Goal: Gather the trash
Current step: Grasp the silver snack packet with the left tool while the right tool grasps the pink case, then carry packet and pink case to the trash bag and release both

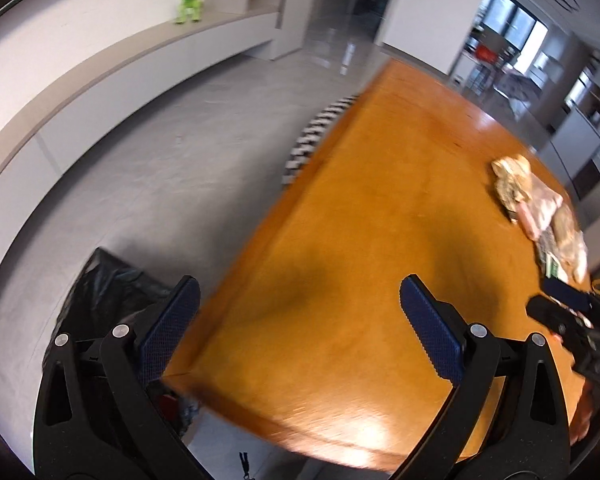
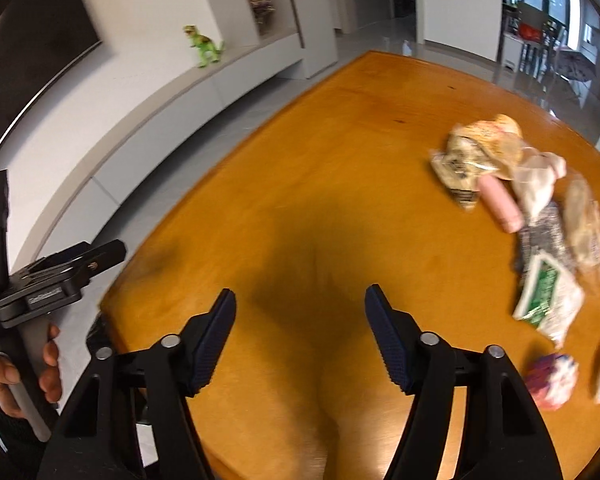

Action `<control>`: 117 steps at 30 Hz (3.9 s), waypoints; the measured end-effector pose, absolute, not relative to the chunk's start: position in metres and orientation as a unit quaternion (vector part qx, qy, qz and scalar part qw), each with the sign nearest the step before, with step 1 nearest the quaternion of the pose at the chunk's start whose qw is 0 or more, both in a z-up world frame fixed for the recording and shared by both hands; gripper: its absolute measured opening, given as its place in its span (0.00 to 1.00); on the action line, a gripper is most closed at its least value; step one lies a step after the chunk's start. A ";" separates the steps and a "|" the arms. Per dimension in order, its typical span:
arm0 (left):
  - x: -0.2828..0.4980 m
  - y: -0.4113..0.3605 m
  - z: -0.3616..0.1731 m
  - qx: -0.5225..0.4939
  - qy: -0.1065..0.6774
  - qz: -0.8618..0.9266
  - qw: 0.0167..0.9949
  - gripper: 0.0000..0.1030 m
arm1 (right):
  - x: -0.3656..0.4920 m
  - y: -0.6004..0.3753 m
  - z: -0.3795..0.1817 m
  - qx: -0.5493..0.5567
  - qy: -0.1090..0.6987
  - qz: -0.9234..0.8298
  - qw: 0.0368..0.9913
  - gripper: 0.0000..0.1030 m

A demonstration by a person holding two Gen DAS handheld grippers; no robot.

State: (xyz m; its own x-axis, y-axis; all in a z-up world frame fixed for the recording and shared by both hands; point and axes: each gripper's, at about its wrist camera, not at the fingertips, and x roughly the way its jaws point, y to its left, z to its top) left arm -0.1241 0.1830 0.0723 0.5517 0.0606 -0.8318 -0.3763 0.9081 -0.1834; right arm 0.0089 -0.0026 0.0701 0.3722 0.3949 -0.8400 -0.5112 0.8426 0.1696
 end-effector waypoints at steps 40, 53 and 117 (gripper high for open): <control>0.172 -0.046 0.019 -0.012 0.592 -0.086 0.802 0.53 | 0.107 -0.173 0.069 0.001 0.546 0.218 0.809 0.26; 0.130 -0.008 0.026 -0.129 0.554 -0.133 0.812 0.32 | 0.086 -0.158 0.075 0.041 0.535 0.222 0.814 0.26; -0.342 0.360 0.027 -0.297 0.414 0.271 0.816 0.94 | -0.155 0.222 0.050 -0.110 0.506 0.485 0.705 0.69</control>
